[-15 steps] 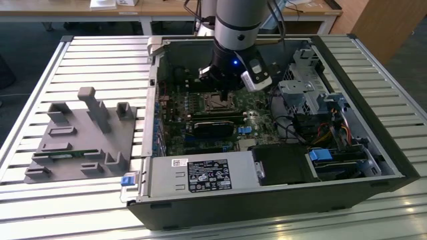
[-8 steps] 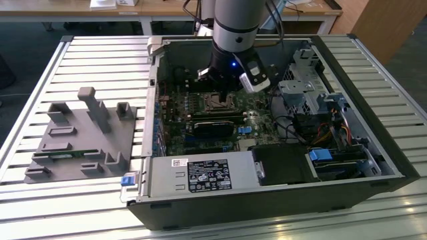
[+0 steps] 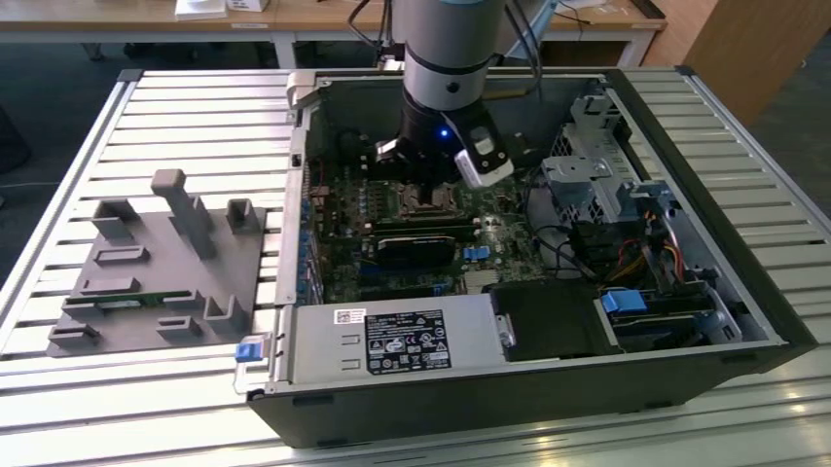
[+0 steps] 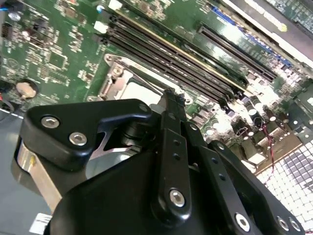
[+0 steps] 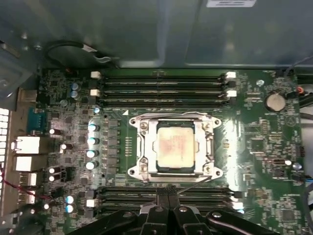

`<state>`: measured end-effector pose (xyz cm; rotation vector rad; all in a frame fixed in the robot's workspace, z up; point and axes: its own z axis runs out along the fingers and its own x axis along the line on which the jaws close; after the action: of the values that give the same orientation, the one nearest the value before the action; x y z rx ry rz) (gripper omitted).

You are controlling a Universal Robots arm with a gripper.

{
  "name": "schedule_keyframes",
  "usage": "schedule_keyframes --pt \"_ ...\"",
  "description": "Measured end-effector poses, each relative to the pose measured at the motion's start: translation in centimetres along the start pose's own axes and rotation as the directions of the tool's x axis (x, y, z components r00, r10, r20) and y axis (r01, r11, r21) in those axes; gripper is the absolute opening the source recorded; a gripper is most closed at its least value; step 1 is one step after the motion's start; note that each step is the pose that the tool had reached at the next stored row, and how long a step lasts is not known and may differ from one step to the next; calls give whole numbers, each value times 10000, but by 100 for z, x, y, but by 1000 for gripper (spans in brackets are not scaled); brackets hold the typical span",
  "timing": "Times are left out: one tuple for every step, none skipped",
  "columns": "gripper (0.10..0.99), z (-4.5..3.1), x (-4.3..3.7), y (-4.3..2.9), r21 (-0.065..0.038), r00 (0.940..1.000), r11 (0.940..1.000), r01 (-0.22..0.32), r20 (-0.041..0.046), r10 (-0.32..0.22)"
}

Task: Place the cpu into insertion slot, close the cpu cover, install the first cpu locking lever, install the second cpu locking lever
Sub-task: 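Install the second cpu locking lever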

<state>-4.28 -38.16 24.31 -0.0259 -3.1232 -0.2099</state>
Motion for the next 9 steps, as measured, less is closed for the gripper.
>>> schedule_keyframes --pt "106 9 19 -2 0 10000 10000 0 0 0" --pt "106 25 34 -4 1 10000 10000 -1 0 1" --pt "106 43 41 -7 0 10000 10000 -1 0 1" --pt "106 60 41 -9 1 10000 10000 -1 -4 1" --pt "106 79 41 -11 1 10000 10000 -2 -11 2" --pt "106 92 41 -13 -1 10000 10000 -3 -12 3" --pt "106 92 42 -15 -16 10000 10000 -3 -16 3" --pt "106 92 41 -19 -62 10000 10000 -1 -17 1" --pt "106 93 41 -26 -124 10000 9999 -1 -17 1"
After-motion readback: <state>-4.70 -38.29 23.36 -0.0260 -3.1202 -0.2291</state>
